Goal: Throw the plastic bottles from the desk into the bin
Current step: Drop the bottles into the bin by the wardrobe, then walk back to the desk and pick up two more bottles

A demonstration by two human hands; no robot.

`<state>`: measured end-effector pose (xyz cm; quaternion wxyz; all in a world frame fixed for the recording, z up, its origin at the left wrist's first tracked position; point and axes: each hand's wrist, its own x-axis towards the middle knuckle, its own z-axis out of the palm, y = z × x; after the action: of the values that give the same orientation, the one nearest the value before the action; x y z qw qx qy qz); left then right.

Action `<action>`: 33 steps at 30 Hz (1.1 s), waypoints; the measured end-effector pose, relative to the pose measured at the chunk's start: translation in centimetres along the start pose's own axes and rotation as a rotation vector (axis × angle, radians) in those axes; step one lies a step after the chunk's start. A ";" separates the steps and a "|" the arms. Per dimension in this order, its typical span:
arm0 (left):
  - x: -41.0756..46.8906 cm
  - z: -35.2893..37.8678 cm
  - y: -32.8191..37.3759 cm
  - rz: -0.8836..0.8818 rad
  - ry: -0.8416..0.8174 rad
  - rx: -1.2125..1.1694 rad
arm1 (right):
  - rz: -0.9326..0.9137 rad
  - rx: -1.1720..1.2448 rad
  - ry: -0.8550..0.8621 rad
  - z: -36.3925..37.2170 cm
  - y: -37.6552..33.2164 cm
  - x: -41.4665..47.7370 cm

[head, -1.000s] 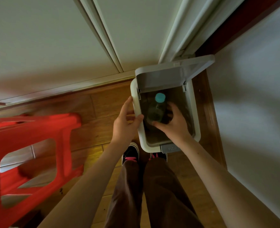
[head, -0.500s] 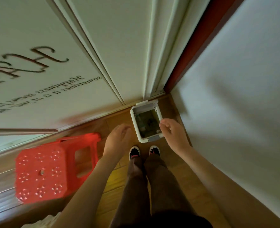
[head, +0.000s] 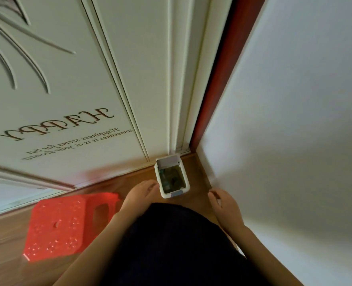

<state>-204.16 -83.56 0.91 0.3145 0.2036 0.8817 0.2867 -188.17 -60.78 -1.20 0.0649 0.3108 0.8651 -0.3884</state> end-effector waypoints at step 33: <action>-10.4 11.5 2.7 0.882 -1.200 0.752 | 1.402 1.048 1.386 30.0 -11.6 -38.3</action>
<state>-188.49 -82.77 -0.20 0.5007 0.7398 0.4408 -0.0870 -168.31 -106.64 -0.98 -0.3660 0.8685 0.0770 -0.3254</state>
